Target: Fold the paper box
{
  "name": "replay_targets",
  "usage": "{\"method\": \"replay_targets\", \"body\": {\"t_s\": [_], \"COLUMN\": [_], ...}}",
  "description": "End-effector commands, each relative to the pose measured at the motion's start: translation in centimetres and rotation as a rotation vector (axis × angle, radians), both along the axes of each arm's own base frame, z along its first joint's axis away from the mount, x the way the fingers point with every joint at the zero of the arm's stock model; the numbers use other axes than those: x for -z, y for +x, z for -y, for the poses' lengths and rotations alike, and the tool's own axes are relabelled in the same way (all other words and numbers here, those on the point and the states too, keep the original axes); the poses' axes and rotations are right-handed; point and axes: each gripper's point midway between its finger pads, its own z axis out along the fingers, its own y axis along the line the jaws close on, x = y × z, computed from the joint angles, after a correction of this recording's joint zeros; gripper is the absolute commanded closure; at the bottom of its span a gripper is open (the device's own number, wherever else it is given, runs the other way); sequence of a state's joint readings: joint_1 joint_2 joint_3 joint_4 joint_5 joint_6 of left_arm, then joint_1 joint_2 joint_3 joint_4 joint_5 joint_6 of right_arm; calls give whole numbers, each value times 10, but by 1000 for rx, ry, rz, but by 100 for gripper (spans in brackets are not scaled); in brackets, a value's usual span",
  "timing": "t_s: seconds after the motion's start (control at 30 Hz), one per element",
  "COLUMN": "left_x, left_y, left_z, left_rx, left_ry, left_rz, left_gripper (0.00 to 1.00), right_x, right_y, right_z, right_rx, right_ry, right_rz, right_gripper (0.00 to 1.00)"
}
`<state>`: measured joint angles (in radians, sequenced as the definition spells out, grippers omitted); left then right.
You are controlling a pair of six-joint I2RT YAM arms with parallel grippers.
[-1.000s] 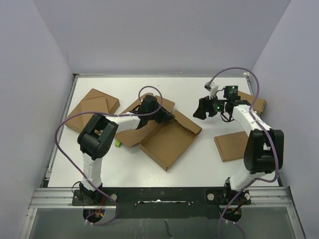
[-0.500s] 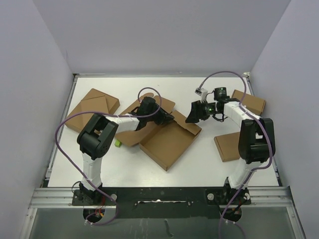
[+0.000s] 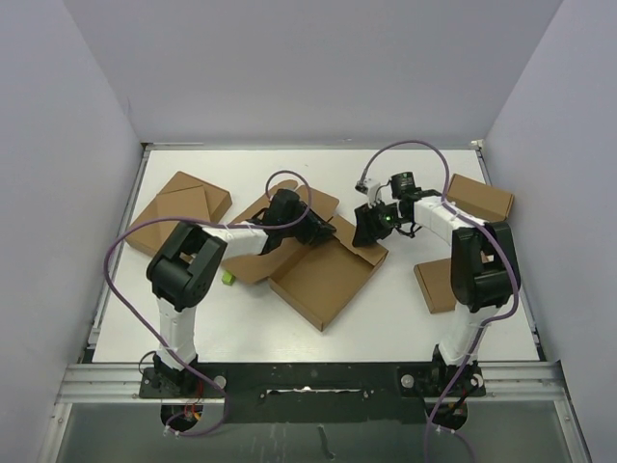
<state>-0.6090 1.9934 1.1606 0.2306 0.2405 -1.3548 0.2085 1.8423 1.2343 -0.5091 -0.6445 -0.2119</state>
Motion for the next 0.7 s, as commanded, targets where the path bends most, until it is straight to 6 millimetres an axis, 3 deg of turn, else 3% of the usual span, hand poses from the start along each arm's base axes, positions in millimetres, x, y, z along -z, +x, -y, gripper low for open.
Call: {"method": "replay_targets", "body": {"t_s": [0.0,0.17,0.47,0.57,0.67], "left_x": [-53,-68,-89,-95,-106], "left_y": [3,1,-22,-37,-55], "left_z": [-6,-19,-58,-77,-99], "left_rx": [-2,-8,-13,-4,-5], "left_ry": [-26,15,137,205,273], "left_rz": [114,169,296,366,449], "left_gripper": [76,65,64,64,63], "right_x": [-6,-1,3,6,11], "right_y": [12,13,17,19,21], "right_z": [4,4,8,9,12], "right_rx": [-17,-34,-40,-49,-53], "right_ry": [-85,-151,-259,-316,-379], "right_rz": [90,121,178,203,233], "right_gripper": [54,56,60,74,98]}}
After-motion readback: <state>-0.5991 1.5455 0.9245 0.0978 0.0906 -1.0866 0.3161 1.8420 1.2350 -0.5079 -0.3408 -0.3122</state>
